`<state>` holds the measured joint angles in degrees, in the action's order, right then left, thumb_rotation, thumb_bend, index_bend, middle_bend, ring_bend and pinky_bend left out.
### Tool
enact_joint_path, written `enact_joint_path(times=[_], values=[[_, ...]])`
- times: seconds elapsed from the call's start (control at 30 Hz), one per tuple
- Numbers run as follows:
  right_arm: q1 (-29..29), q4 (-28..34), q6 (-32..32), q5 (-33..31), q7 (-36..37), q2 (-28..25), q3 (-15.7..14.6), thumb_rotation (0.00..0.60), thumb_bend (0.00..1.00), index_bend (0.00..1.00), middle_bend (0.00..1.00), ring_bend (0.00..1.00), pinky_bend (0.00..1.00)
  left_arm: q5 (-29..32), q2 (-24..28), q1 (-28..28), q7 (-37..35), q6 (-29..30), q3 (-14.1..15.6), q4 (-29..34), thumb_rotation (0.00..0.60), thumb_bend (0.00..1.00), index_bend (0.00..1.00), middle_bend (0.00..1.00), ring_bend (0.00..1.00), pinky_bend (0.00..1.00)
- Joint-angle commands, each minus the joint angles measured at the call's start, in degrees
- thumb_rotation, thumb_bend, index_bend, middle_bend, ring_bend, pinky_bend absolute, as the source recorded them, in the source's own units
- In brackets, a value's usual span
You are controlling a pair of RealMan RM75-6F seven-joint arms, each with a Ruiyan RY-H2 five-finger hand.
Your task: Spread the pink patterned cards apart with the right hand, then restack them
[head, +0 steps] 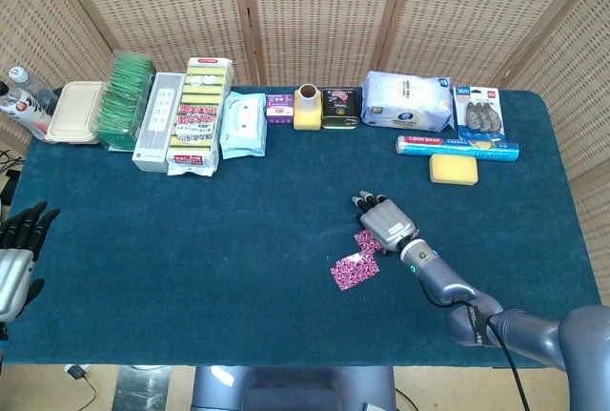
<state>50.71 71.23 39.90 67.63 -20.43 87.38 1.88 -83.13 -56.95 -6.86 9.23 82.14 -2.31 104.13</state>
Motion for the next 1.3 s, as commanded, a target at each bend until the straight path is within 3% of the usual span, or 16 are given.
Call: enact_joint_path(times=[0.03,0.5,0.77,1.03,1.3], values=[[-0.07,-0.09,-0.06,0.11,0.06,0.06,0.02,0.600,0.22,0.42,0.10,0.03,0.20,-0.03,-0.01,0.01,0.05,0.03,0.02,0.00,0.600,0.13,0.00,0.00,0.00,0.07],[-0.15,2.96,1.49,-0.31,-2.24,-1.90,1.18,0.600,0.23,0.43,0.11,0.03,0.20,-0.01,0.05,0.05,-0.10,0.08,0.02,0.06,0.600,0.13,0.00,0.00,0.00,0.07],[-0.84,8.51,4.10,-5.02,-7.40,-4.51,1.96,0.600,0.24,0.43,0.11,0.03,0.20,-0.54,0.31,0.06,-0.66,0.05,0.21,-0.01,0.600,0.13,0.00,0.00,0.00,0.07],[-1.55,18.51,6.97,-11.59,-13.11,-7.48,1.37,0.600,0.24,0.45,0.11,0.03,0.19,-1.61,0.69,0.19,-1.76,0.30,0.55,-0.32,0.600,0.13,0.00,0.00,0.00,0.07],[-1.44,25.03,11.85,-19.81,-20.67,-5.36,-0.25,0.600,0.25,0.45,0.11,0.02,0.19,-2.30,1.02,0.30,-2.88,0.48,0.76,-0.62,0.600,0.13,0.00,0.00,0.00,0.07]])
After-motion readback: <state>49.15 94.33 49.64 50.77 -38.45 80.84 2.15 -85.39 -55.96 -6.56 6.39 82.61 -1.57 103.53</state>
